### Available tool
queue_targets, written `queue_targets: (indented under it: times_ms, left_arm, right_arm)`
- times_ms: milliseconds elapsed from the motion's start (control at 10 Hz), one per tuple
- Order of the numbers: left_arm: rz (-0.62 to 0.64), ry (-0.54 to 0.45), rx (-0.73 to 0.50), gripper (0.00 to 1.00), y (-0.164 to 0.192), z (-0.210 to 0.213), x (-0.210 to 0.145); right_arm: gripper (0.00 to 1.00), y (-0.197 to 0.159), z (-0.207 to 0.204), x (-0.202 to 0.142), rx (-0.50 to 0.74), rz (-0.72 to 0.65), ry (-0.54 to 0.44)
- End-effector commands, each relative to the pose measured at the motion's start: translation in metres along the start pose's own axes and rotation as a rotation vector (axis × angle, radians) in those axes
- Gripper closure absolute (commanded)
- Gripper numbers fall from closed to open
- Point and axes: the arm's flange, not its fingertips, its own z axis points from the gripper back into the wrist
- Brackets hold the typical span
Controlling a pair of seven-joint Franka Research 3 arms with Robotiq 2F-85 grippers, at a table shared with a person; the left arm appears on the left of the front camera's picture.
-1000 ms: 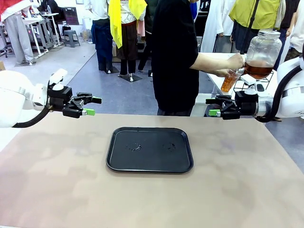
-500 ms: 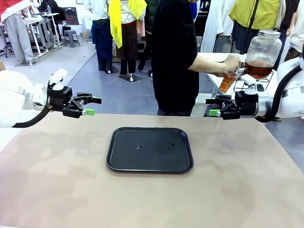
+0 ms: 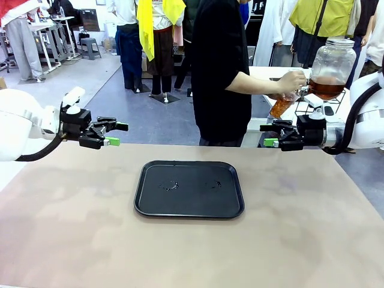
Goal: Pour the drink into the iced cup.
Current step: Open the gripper to release the iced cup you were holding.
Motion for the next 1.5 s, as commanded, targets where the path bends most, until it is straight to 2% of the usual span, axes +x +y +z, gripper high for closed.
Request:
queue_targets:
  times_ms: [0,1400]
  left_arm:
    - [0.0,-0.002,0.003,0.0,-0.0003,0.0014,0.0003]
    - [0.0,-0.002,0.003,0.0,-0.0003,0.0014,0.0003]
  right_arm:
    - [0.0,0.0009,0.0019,0.0027,0.008,-0.012,-0.007]
    - [0.0,0.0009,0.0019,0.0027,0.008,-0.012,-0.007]
